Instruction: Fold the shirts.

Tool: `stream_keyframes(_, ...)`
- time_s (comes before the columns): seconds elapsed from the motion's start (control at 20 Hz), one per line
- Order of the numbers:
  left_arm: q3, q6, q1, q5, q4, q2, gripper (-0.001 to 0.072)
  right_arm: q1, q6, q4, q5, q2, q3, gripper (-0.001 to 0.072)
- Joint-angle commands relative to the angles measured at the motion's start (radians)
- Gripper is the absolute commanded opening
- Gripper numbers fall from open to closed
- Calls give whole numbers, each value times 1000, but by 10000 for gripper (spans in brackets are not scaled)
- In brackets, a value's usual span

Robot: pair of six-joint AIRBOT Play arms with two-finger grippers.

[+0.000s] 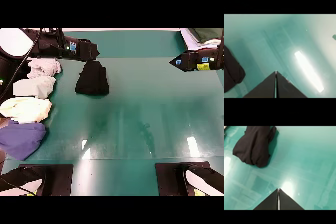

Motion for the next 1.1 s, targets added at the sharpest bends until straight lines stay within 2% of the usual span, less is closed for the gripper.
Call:
stream_keyframes(0.0,-1,0,0,-2,-1,-2,27,1,0,3,-1,-2,-3,17)
stream_keyframes(0.55,0,0,0,0,-1,-4,27,1,0,2,0,-8,-3,17)
stream_keyframes(0.65,0,2,0,50,0,-5,27,1,0,2,0,-8,-3,17)
stream_keyframes(0.75,0,39,1,148,64,-11,29,1,0,2,0,-8,-3,17)
stream_keyframes(0.8,0,64,1,183,133,-22,229,1,0,2,0,-8,-3,17)
stream_keyframes(0.85,0,31,1,212,216,-39,537,1,0,2,0,-8,-3,17)
stream_keyframes(0.9,0,-33,9,225,299,-68,570,1,0,2,0,-8,-3,17)
stream_keyframes(0.95,0,-72,24,221,336,-104,571,1,0,2,1,-8,-3,17)
stream_keyframes(1.05,0,-132,76,203,330,-200,571,1,0,2,0,-8,-3,17)
